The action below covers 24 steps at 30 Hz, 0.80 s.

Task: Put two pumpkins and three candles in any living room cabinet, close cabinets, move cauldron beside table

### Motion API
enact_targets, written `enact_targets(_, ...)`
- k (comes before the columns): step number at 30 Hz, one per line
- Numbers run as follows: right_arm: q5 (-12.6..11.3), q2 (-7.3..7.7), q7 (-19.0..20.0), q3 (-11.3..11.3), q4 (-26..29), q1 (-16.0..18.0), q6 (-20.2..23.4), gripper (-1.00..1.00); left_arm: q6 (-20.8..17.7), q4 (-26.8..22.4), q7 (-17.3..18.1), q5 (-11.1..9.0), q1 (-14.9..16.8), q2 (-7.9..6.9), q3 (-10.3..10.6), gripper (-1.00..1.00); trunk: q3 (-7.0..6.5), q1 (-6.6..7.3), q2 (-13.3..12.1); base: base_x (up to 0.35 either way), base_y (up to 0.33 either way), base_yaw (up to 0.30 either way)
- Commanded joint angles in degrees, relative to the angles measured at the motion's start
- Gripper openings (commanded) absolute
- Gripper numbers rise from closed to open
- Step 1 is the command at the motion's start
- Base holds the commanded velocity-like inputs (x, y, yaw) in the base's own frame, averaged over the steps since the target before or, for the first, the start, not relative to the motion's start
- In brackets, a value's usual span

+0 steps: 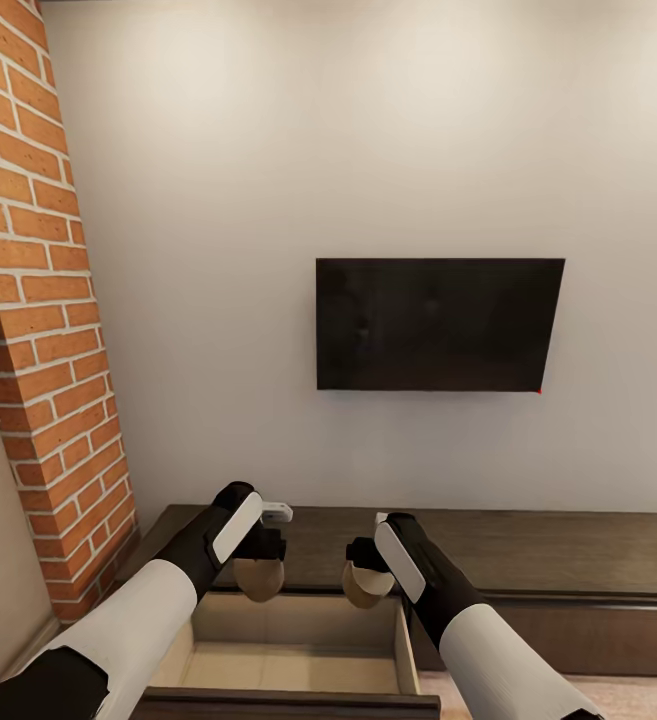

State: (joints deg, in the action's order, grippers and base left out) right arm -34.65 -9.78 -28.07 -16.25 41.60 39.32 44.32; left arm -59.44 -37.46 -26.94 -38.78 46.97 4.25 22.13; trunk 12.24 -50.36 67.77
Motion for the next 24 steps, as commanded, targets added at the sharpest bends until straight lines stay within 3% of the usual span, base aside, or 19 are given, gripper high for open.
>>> enact_targets(1, -0.60, 0.03, -0.58, -0.19, 0.06, 0.05, 0.06, -1.00, -0.08, -0.06, -0.56, -0.59, 0.05, -0.03, 0.19, -1.00, 0.08, -0.01, 0.06, 0.011, 0.000, 0.000)
enact_targets(19, -0.60, 0.03, -0.58, -0.19, 0.06, 0.05, 0.06, -1.00, 0.02, -0.06, -0.57, -0.59, 0.05, -0.03, 0.19, -1.00, 0.08, -0.01, 0.06, 0.001, 0.000, 0.000)
enact_targets(24, -0.60, 0.03, -0.52, -0.19, 0.06, 0.05, 0.06, -1.00, 0.09, -0.01, -0.57, -0.59, 0.05, -0.03, 0.19, -1.00, 0.98, -1.11, 2.06, 0.000, 0.000, 0.000)
